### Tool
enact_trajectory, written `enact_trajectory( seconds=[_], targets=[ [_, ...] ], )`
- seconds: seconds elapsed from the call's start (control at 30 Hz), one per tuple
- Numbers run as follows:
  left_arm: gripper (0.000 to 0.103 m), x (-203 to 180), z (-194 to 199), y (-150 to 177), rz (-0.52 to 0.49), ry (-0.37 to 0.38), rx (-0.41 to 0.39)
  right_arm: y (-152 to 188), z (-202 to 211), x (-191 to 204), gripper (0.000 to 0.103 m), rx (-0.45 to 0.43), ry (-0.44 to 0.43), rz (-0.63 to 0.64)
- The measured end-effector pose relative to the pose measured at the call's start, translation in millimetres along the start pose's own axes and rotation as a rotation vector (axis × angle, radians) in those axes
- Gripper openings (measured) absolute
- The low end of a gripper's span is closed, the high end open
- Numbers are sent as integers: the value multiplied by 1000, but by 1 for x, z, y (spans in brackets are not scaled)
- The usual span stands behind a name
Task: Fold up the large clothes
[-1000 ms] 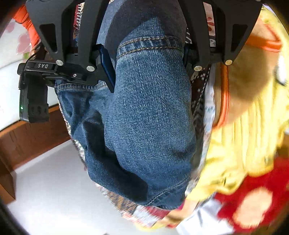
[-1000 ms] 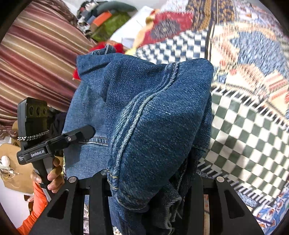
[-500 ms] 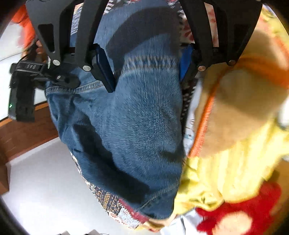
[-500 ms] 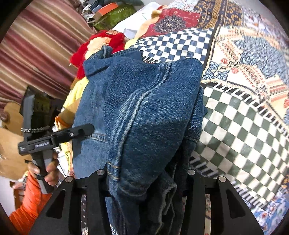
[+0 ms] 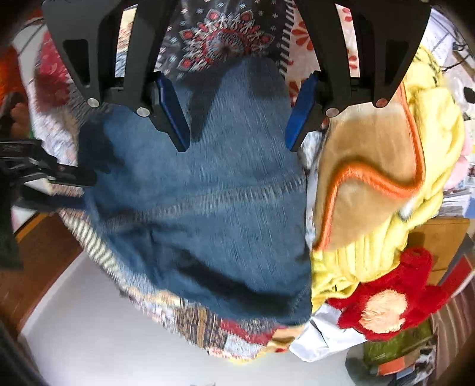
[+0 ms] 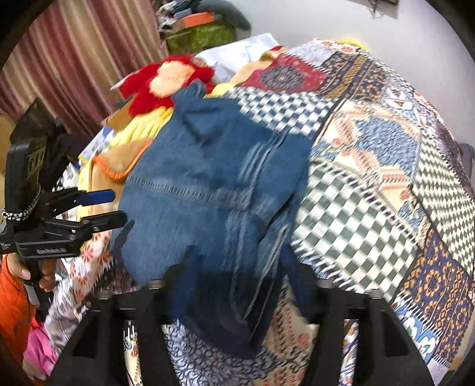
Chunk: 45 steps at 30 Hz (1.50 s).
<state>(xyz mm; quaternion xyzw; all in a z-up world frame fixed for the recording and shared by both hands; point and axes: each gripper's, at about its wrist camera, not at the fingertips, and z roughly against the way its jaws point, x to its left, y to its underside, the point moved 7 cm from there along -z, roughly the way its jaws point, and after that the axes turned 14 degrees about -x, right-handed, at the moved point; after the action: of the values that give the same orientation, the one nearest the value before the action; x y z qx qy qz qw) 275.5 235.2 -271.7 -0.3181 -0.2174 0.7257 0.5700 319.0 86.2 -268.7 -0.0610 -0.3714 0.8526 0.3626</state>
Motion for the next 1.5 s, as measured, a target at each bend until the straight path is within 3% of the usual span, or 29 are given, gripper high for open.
enact_trajectory(
  seconds=[0.2, 0.33, 0.43, 0.63, 0.77, 1.07, 1.23, 1.37, 1.5],
  targets=[
    [66, 6, 7, 32, -9, -68, 24, 39, -8, 5, 77, 46, 87, 95],
    [66, 17, 23, 40, 2, -140, 22, 48, 11, 4, 77, 16, 135, 145],
    [66, 16, 46, 36, -9, -179, -24, 44, 41, 8, 77, -62, 159, 165],
    [66, -21, 118, 1, -79, -200, -236, 11, 113, 25, 77, -280, 172, 129],
    [66, -61, 182, -25, -133, -171, -422, -12, 185, 51, 77, -490, 165, 115],
    [66, -125, 294, -41, -149, -115, -744, -14, 314, 97, 77, -848, 137, 61],
    [66, -144, 328, -30, -175, -139, -848, 2, 350, 115, 77, -938, 152, 30],
    [68, -150, 337, -18, -177, -135, -868, 17, 354, 125, 77, -939, 162, 11],
    [85, -148, 339, -9, -179, -163, -868, 29, 353, 128, 80, -916, 200, 20]
  ],
)
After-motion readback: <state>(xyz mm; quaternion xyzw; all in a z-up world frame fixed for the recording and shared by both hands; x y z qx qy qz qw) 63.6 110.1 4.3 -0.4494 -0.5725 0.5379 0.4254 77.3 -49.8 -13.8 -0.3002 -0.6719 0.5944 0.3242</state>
